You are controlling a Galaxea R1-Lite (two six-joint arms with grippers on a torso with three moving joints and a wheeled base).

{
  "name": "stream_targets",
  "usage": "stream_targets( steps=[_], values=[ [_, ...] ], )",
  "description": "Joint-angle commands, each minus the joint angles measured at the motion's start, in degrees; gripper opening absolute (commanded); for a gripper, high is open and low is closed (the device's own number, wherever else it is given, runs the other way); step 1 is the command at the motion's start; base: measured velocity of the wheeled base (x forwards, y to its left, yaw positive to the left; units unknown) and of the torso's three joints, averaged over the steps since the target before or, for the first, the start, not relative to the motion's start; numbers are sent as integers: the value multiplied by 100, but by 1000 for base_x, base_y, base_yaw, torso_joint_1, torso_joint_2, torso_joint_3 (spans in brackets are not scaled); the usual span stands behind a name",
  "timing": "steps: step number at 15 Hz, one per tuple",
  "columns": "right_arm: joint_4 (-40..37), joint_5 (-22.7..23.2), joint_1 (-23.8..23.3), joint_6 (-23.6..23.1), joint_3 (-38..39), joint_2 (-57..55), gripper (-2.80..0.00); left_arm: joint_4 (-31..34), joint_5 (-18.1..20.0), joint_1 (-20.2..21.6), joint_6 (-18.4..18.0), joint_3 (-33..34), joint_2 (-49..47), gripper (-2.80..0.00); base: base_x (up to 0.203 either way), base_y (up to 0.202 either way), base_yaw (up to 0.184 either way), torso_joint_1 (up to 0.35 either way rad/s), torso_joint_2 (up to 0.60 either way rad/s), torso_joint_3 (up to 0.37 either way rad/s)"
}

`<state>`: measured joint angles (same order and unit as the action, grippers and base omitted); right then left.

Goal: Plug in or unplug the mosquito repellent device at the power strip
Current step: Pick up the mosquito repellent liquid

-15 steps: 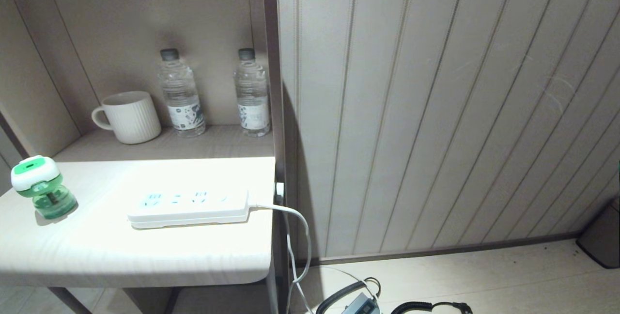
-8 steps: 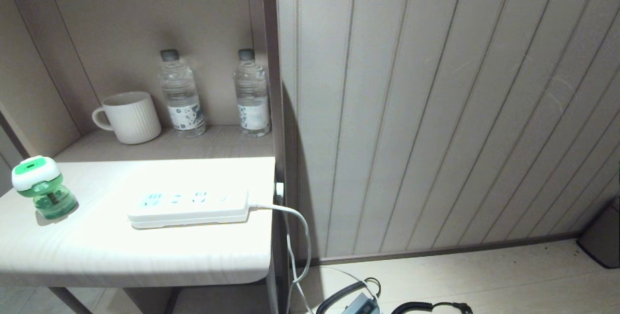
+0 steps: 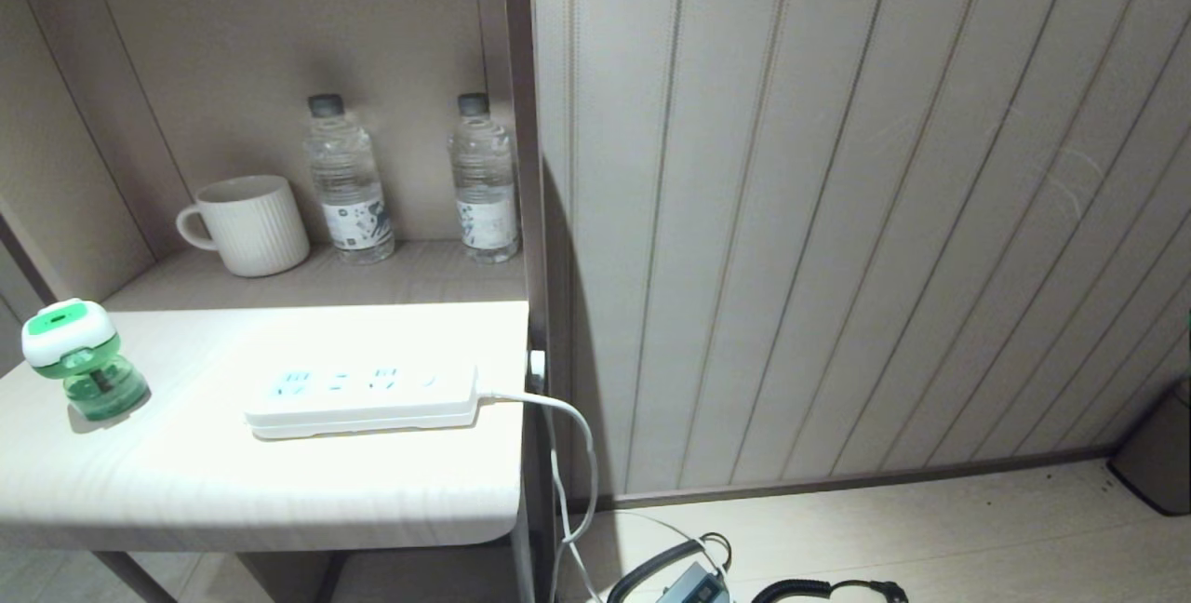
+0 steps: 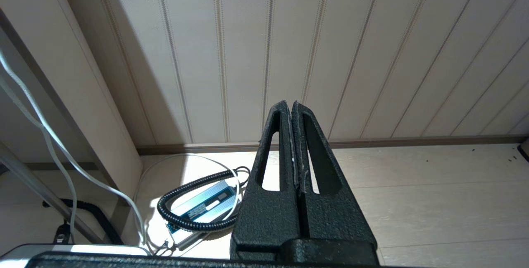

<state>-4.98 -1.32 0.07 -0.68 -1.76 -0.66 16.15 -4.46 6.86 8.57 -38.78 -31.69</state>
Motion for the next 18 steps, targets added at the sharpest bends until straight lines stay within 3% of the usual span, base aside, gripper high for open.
stream_targets(
  steps=[1, 5, 10, 13, 15, 18],
  values=[
    [-3, 0, 1, -2, 0, -4, -280, 66, -3, 9, 27, -216, -373, 0, 0, 0, 0, 0, 0, 0],
    [-3, 0, 1, -2, 0, -4, -280, 465, -81, 12, 314, -1335, -999, 0, 0, 0, 0, 0, 0, 0],
    [-3, 0, 1, -2, 0, -5, -280, 2237, -110, -90, 470, -3362, -2624, 0, 0, 0, 0, 0, 0, 0],
    [-3, 0, 1, -2, 0, -4, -280, 3629, -10, -311, 1165, -4997, -4025, 0, 0, 0, 0, 0, 0, 0],
    [-3, 0, 1, -2, 0, -4, -280, 4669, 457, -402, 1699, -5973, -4769, 0, 0, 0, 0, 0, 0, 0],
    [-3, 0, 1, -2, 0, -4, -280, 5524, 1095, -545, 2505, -6483, -5425, 0, 0, 0, 0, 0, 0, 0]
  ],
)
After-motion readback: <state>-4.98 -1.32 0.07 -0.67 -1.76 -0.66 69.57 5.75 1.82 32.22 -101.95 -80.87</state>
